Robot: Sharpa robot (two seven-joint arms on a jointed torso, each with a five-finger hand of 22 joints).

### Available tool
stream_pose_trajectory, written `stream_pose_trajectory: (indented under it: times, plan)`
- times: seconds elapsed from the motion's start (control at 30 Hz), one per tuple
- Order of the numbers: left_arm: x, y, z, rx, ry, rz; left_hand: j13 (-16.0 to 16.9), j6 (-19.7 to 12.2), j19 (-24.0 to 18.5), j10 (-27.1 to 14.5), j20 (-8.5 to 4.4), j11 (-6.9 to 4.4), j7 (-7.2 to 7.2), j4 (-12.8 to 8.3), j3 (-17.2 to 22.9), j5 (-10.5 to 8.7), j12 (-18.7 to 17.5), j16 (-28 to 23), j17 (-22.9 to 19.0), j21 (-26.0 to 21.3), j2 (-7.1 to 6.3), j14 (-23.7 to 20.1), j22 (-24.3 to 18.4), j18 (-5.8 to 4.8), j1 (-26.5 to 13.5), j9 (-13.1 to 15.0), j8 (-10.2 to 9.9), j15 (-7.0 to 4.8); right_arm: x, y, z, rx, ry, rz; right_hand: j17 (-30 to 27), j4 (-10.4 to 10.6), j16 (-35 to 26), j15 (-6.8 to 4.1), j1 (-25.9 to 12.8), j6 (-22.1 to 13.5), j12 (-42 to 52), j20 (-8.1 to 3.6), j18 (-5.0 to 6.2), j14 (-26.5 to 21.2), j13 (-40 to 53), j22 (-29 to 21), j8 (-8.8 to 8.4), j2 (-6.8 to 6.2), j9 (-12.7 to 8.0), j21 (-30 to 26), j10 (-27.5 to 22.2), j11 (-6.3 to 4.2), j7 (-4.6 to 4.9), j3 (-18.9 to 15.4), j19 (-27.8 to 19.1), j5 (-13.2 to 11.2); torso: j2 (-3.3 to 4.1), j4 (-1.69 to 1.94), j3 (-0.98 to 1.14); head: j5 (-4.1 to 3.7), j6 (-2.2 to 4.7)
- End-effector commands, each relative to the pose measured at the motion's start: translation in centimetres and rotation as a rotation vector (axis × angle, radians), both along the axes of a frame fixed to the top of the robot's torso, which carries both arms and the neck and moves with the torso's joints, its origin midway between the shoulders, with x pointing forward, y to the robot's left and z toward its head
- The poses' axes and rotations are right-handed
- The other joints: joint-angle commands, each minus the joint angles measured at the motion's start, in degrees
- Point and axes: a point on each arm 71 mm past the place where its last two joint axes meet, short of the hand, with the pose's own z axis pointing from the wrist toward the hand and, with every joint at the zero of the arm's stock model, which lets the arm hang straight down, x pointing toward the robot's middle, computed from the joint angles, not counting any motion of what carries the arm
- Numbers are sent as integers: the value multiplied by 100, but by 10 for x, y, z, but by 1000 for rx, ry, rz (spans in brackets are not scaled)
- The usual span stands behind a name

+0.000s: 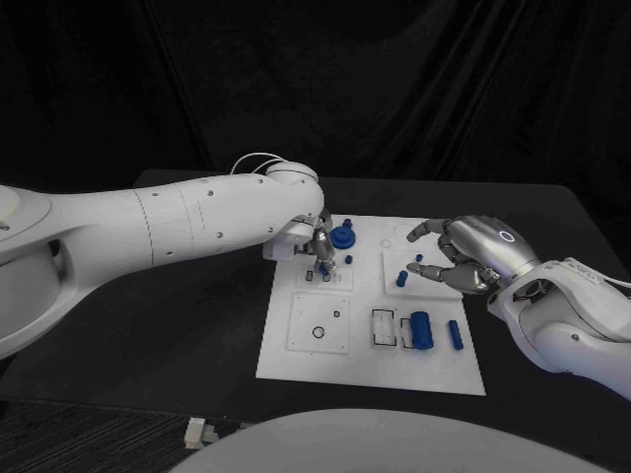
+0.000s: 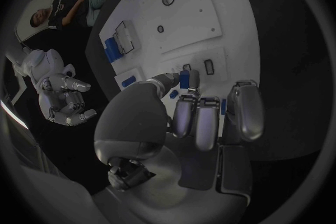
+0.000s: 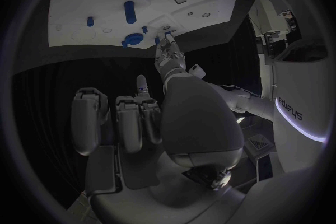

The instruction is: Assemble the parts on the task board

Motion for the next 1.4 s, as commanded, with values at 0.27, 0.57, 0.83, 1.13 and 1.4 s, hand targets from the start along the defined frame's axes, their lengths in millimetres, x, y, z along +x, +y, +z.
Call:
stream_pose_trajectory:
  times: [0.27,0.57,0.83,1.13,1.4]
  plan:
    - [1,4,-3,42,-16,35,426,165,25,27,-15,-4,-207,-603,550,-153,-6,-4,872,-15,53,309,994,30,-75,3,-73,-47,0,-1,-3,-2,8,-14,1446,34,-11,-48,71,29,20,-44,48,584,1507,1199,22,2,-12,-26,617,-38,0,-3,149,51,3,1,0,-3,-1]
    - [0,4,-6,44,-6,31,416,193,20,19,-17,-13,-221,-579,483,-349,-16,-18,855,-43,54,301,990,33,-144,4,-144,-51,-1,-1,-6,-5,16,-16,1425,41,-20,-50,88,30,20,-46,50,580,1507,1197,24,7,-17,-32,617,-40,-1,-1,148,72,5,-1,1,0,-1]
    - [-1,4,-7,41,-7,35,399,196,10,6,-18,-12,-223,-554,448,-426,-31,-32,836,-72,57,291,983,38,-183,-3,-190,-50,-1,-1,-6,-6,19,-16,1420,44,-22,-51,96,31,20,-47,53,578,1507,1193,25,11,-19,-45,617,-40,-1,0,142,79,2,0,2,-2,-1]
    - [0,4,-10,38,-6,39,363,233,-5,-25,-13,-6,-224,-446,338,-603,-62,-56,804,-116,91,272,977,43,-285,-16,-290,-44,0,-1,-7,-11,23,-18,1404,47,-29,-51,103,31,20,-48,56,574,1507,1189,26,14,-21,-57,617,-40,0,1,136,85,0,2,1,-10,-1]
    - [-1,4,-12,38,-2,40,332,247,-19,-53,-9,-3,-223,-395,262,-675,-88,-81,768,-149,107,252,971,47,-320,-28,-350,-38,0,-1,-8,-14,27,-19,1392,50,-34,-51,107,32,20,-49,56,572,1507,1189,26,16,-22,-57,617,-40,0,1,137,88,4,-2,1,-6,-1]
